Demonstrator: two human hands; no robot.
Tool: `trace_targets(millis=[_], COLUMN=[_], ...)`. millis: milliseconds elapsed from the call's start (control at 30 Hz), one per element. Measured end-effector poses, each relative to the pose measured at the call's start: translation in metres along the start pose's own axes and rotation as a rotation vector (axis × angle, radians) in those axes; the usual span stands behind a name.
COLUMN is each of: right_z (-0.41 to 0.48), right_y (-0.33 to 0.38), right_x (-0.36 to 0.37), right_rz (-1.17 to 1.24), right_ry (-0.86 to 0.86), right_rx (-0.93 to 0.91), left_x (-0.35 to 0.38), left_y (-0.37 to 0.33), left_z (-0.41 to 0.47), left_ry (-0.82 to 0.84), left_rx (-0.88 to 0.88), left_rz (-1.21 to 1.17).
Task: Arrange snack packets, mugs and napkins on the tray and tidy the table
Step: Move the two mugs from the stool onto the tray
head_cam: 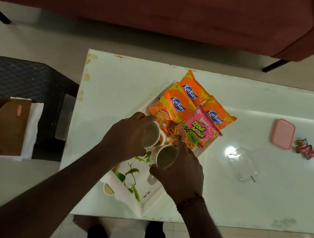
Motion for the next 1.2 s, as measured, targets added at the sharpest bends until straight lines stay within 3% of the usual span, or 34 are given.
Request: trace_targets(millis=[400, 1200], right_z=[0.016, 0.004], right_y=[-0.014, -0.012], right_x=[0.013, 0.017], right_rz=[0.033, 0.077], right_ry=[-0.019, -0.075], right_rx=[0.040, -0.022], left_x=[0.014, 0.015], left_y=[-0.008, -0.008], left_z=[0.024, 0.005], left_ry=[-0.019, -0.076], left_rx=[0.085, 0.084], left_rz=[0.019, 0.068])
Point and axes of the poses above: each hand's wrist, its own z-axis towards the middle knuckle, its own x-axis out of the palm, y = z × x, the point moved 1 cm from there along z, towards the middle knuckle
